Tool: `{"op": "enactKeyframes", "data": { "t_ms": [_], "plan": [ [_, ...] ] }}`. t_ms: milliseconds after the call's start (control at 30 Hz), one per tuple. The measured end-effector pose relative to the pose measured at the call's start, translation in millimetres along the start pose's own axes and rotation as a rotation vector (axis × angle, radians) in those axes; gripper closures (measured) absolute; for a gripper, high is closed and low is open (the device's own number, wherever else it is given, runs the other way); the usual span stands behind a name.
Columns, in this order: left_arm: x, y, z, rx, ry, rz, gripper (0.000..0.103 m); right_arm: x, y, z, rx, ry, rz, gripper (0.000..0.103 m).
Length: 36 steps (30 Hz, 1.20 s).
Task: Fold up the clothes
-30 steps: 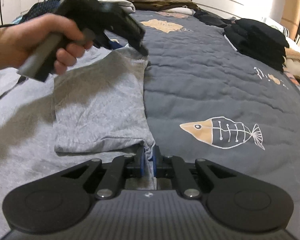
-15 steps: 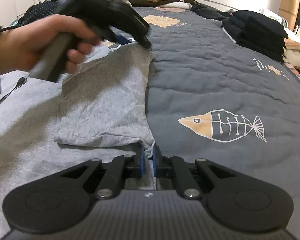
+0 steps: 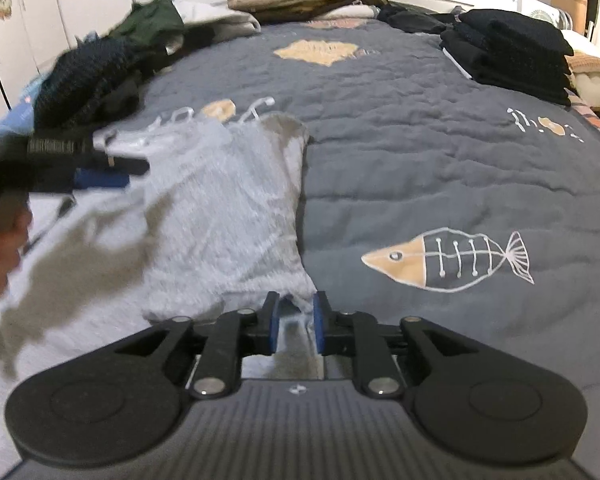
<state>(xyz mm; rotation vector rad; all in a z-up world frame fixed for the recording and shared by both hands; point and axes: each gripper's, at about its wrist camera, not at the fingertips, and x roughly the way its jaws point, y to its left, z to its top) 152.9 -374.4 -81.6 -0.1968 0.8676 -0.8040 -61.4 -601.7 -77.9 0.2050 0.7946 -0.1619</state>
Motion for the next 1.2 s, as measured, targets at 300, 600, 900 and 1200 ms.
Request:
{"op": "enactKeyframes", "data": {
  "t_ms": [300, 600, 900, 1200],
  "plan": [
    [17.3, 10.4, -7.2, -0.116, -0.004, -0.006, 0.068, -10.8, 2.5, 5.0, 0.029, -0.052, 0.037, 0.071],
    [8.0, 14.6, -10.9, -0.123, -0.095, -0.034, 0.1, -4.9, 7.4, 2.5, 0.008, -0.034, 0.048, 0.069],
    [2.0, 26.5, -17.4, -0.113, -0.01, 0.074, 0.091, -1.5, 15.7, 0.6, -0.034, -0.034, 0.02, 0.068],
    [-21.9, 10.2, -19.7, -0.105, 0.021, -0.005, 0.057, 18.2, 8.5, -12.2, -0.09, 0.016, -0.105, 0.067]
  ]
}}
